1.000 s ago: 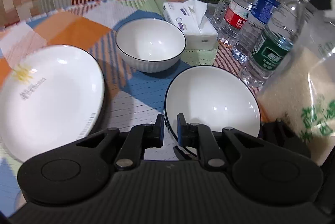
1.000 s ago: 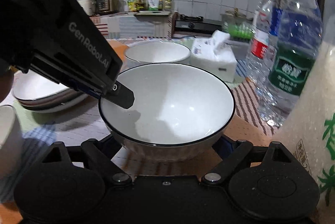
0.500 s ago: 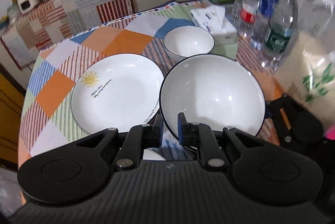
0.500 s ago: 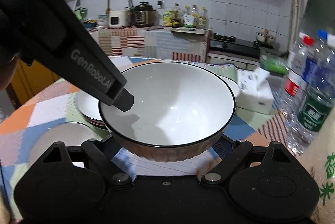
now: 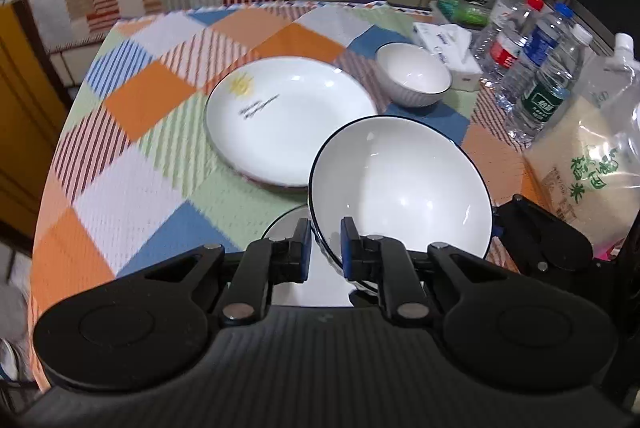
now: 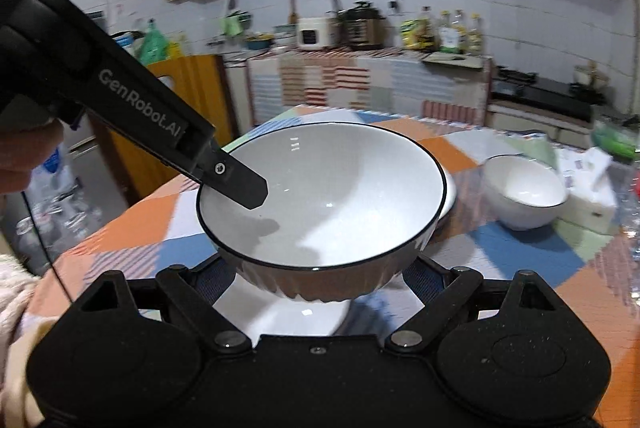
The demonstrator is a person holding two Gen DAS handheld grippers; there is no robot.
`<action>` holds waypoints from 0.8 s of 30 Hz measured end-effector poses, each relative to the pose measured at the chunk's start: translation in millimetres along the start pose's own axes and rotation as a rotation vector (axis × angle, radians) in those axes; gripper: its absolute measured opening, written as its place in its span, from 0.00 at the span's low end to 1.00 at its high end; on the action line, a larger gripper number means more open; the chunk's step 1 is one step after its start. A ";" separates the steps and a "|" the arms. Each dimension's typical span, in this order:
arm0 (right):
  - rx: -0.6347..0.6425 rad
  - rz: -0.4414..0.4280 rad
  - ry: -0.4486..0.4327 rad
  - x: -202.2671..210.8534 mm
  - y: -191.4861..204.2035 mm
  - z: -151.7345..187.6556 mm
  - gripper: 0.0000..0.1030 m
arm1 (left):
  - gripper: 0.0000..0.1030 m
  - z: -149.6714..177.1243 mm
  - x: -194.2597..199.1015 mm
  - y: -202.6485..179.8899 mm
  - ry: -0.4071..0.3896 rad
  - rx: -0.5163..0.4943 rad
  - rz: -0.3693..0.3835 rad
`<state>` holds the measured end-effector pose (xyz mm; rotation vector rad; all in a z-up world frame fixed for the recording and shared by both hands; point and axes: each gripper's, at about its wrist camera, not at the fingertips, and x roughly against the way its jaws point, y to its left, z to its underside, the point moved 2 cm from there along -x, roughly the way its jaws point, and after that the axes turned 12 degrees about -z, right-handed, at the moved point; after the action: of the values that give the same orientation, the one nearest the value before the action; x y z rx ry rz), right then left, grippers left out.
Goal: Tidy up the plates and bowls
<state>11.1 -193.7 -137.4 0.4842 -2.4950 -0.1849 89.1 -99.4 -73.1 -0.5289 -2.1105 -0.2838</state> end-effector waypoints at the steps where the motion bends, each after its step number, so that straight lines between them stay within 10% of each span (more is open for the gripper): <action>1: -0.005 -0.028 0.008 -1.7 1.6 2.0 0.90 | 0.13 3.5 -2.6 5.1 0.010 0.010 0.001; 7: -0.009 -0.133 0.068 -14.5 9.2 12.6 0.90 | 0.13 21.7 -19.7 16.5 0.077 -0.017 -0.038; 24: 0.031 -0.033 0.228 -33.4 33.2 12.0 0.90 | 0.13 30.9 -49.0 2.1 0.149 -0.108 -0.156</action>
<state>19.7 -150.0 -156.8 0.5290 -2.2718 -0.0979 91.6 -98.3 -131.0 -0.3938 -2.0017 -0.5132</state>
